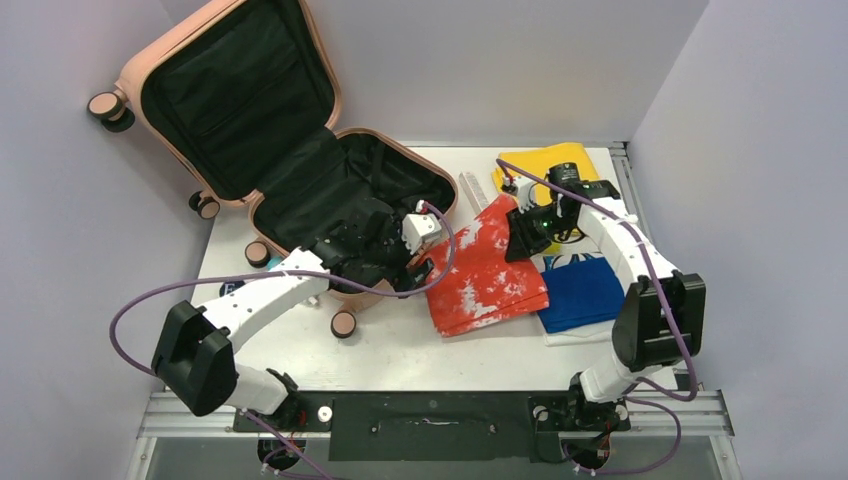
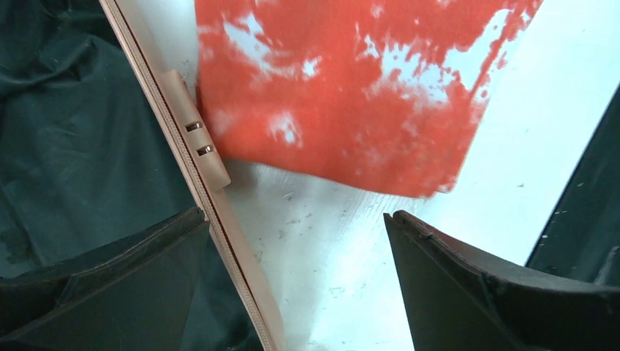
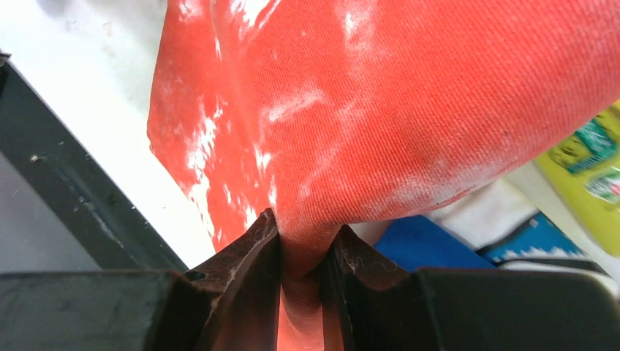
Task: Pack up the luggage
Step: Pick up the clothes at the center of the board.
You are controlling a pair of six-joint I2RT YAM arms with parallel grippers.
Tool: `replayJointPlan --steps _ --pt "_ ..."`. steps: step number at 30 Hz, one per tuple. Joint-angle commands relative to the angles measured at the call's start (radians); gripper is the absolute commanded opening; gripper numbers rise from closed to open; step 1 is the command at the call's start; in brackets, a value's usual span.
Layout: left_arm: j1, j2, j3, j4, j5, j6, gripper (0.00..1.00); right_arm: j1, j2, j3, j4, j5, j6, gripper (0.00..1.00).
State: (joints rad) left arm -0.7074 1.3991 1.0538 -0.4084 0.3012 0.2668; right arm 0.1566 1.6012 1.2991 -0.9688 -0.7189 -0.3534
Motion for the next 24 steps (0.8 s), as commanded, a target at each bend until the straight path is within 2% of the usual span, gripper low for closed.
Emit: replayJointPlan --steps 1,5,14,20,24 --pt "0.025 0.053 0.049 0.007 0.163 -0.097 0.96 -0.004 -0.088 0.069 0.015 0.159 0.076 0.05" --pt "0.023 0.135 0.075 0.026 0.216 -0.175 0.96 -0.023 -0.115 0.064 0.016 0.246 0.08 0.05" --pt "0.014 0.206 0.077 0.145 0.222 -0.304 0.96 -0.037 -0.209 0.051 -0.015 0.28 0.013 0.05" --pt "0.008 0.337 0.111 0.214 0.255 -0.425 0.96 -0.064 -0.267 -0.029 0.039 0.334 0.023 0.05" --pt "0.007 0.418 0.118 0.327 0.259 -0.527 0.96 -0.091 -0.286 -0.081 0.072 0.375 0.028 0.05"
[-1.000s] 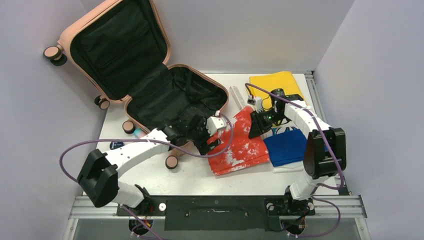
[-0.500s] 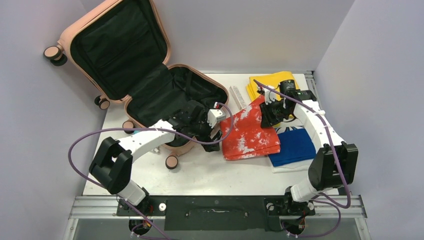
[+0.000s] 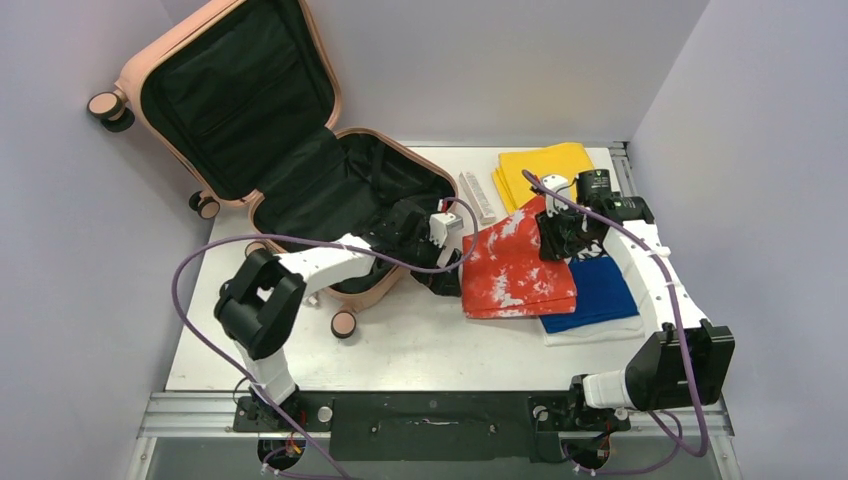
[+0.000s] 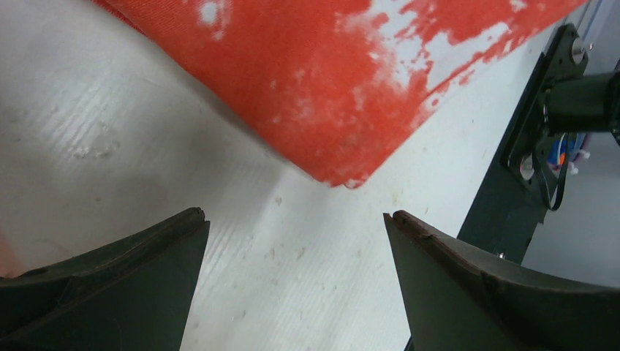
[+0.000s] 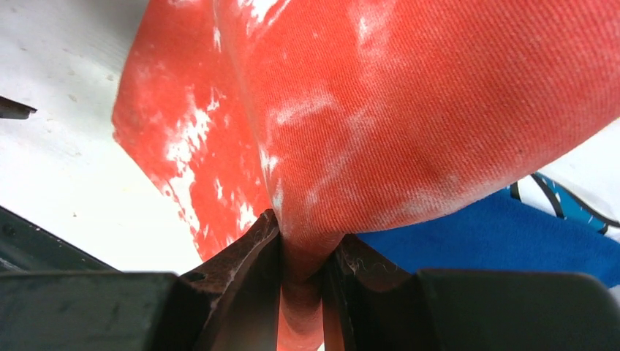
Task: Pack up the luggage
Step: Pick up the clothes at the center of the board.
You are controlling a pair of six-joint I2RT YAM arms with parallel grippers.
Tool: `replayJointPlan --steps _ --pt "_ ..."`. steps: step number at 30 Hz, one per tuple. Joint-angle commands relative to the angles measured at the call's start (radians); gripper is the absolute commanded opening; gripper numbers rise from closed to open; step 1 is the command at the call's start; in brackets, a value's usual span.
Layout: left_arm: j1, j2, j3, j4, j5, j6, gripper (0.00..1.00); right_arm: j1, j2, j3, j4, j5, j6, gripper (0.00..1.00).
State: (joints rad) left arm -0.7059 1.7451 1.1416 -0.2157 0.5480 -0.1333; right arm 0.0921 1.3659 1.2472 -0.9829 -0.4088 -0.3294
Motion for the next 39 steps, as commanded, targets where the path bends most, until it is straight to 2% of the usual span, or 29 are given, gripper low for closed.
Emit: replayJointPlan --steps 1,8,16,19,27,34,39 --pt "0.004 0.094 0.035 0.156 0.011 -0.151 0.96 -0.03 -0.051 -0.045 0.093 0.083 0.003 0.05" --pt "-0.029 0.222 0.096 0.244 -0.018 -0.207 0.96 -0.051 -0.052 -0.122 0.133 0.215 -0.008 0.05" --pt "-0.044 0.319 0.137 0.288 -0.072 -0.286 0.96 -0.067 -0.06 -0.176 0.163 0.255 -0.018 0.05" --pt "-0.048 0.323 0.111 0.338 -0.092 -0.307 0.96 -0.088 -0.069 -0.141 0.128 0.195 -0.025 0.05" --pt "-0.057 0.382 0.103 0.424 -0.023 -0.345 0.96 -0.089 -0.098 0.032 0.006 -0.031 -0.026 0.05" --pt "-0.048 0.425 0.027 0.674 0.047 -0.451 0.96 -0.089 -0.11 0.0 0.028 -0.016 -0.014 0.05" --pt "-0.046 0.455 -0.004 0.788 0.058 -0.504 0.96 -0.089 -0.115 -0.01 0.038 0.011 0.002 0.05"
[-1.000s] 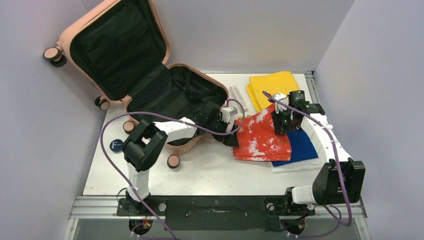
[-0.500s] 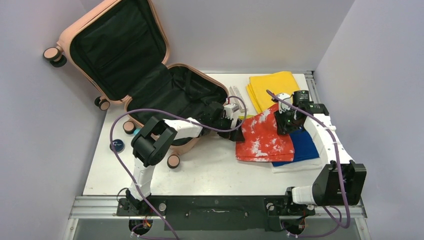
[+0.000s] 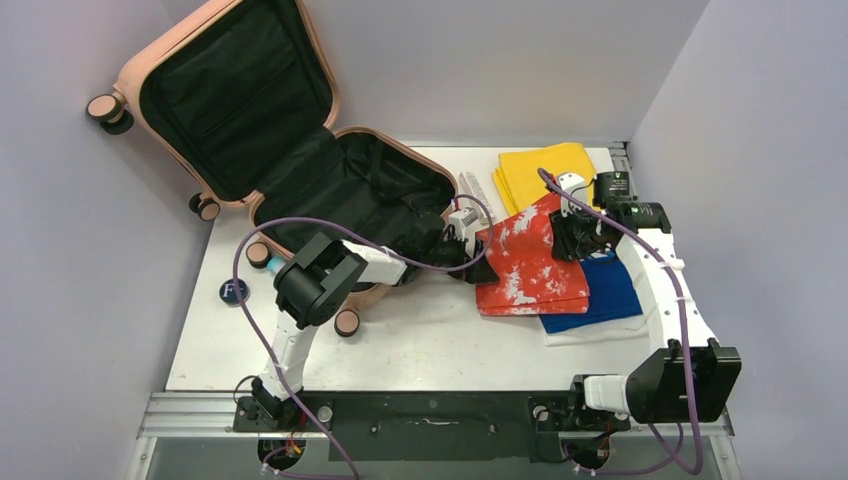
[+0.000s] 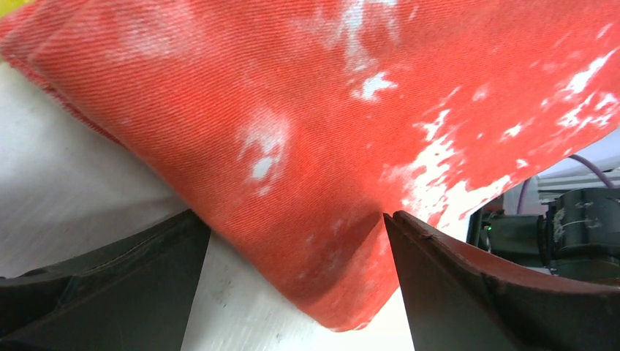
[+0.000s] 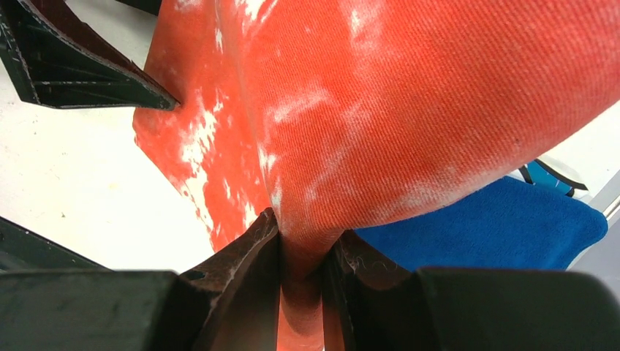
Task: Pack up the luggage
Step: Pick up the clothes at the center of the board.
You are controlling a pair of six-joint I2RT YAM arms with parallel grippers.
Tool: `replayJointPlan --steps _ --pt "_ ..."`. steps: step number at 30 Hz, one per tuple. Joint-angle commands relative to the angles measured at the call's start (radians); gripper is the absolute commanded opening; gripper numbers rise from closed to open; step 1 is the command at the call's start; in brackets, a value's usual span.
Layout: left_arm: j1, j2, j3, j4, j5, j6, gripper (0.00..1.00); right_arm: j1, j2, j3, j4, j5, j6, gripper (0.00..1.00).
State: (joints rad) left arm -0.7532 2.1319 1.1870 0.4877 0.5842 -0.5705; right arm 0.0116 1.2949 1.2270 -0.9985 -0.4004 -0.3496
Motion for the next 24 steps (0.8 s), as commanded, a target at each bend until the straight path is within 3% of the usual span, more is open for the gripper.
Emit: replayJointPlan --steps 1,6,15,21,24 --pt "0.001 0.075 -0.057 0.113 0.023 -0.081 0.97 -0.009 -0.041 0.007 0.054 0.011 0.024 0.05" --pt "-0.003 0.134 -0.054 0.202 0.051 -0.139 1.0 -0.009 -0.026 -0.022 0.073 0.048 0.035 0.05" --pt "-0.002 0.195 -0.024 0.242 0.075 -0.184 0.79 -0.009 -0.026 -0.044 0.093 0.042 0.042 0.05" --pt "-0.009 0.219 0.029 0.146 0.047 -0.164 0.46 -0.009 -0.035 -0.053 0.092 0.032 0.041 0.05" --pt "-0.017 0.227 0.063 0.068 0.026 -0.134 0.19 -0.009 -0.038 -0.055 0.093 0.028 0.036 0.05"
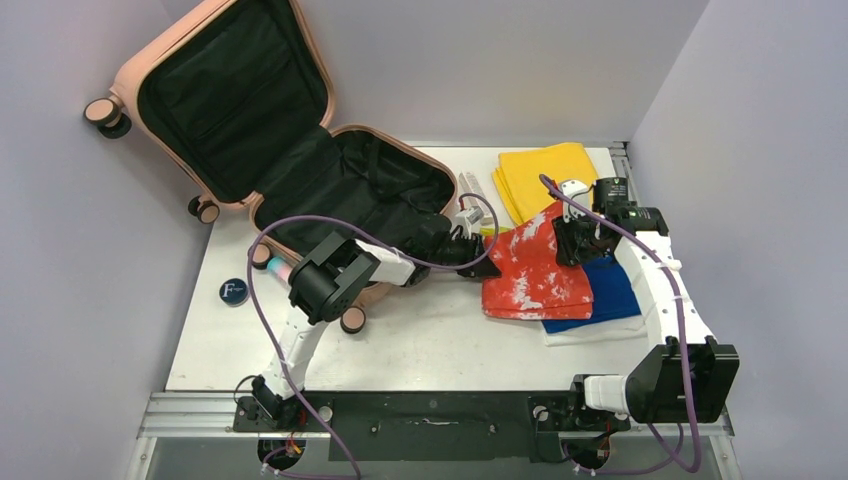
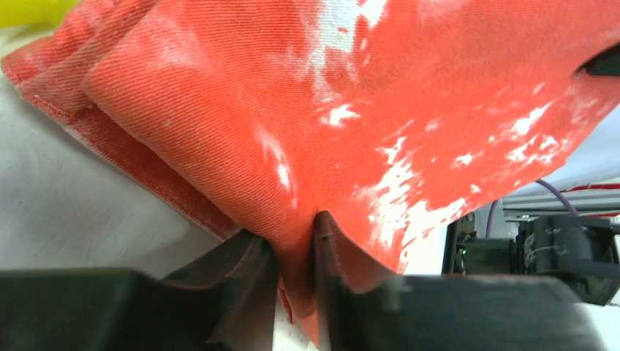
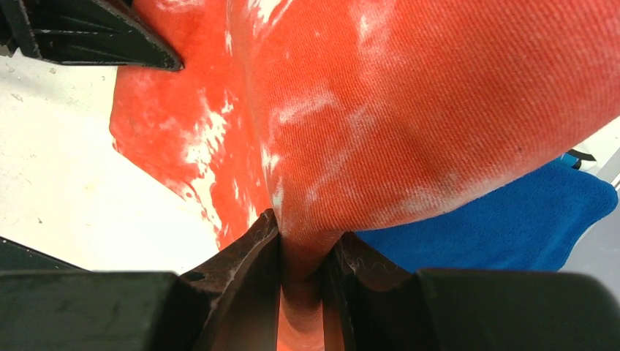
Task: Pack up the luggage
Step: Pick up the clothes at the center of the board.
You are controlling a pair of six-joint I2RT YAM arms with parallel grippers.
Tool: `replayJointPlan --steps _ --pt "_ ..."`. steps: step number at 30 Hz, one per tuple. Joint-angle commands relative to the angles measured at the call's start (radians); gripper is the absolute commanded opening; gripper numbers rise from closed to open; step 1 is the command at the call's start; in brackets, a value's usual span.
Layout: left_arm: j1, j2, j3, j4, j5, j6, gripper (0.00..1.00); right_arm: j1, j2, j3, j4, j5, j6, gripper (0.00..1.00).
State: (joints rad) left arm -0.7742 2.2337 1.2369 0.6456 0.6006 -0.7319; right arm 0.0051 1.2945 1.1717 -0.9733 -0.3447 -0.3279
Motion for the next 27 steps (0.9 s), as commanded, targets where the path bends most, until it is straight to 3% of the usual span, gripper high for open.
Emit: replayJointPlan --steps 1,2,7,16,27 --pt "-0.001 0.128 0.025 -0.119 0.001 0.036 0.1 -0.002 -0.036 0.0 0.068 -0.03 0.013 0.05" --pt "-0.003 0.129 0.039 -0.147 -0.007 0.046 0.0 -0.002 -0.035 0.001 0.066 -0.031 0.012 0.05" --pt "0.004 0.086 0.053 -0.202 -0.01 0.065 0.0 -0.002 -0.037 0.025 0.05 -0.063 -0.001 0.05" --pt "0.035 -0.171 0.045 -0.321 0.013 0.11 0.0 -0.002 -0.065 0.14 0.007 -0.183 0.011 0.05" --pt "0.081 -0.392 0.083 -0.529 -0.02 0.248 0.0 0.077 0.089 0.392 0.041 -0.223 0.104 0.05"
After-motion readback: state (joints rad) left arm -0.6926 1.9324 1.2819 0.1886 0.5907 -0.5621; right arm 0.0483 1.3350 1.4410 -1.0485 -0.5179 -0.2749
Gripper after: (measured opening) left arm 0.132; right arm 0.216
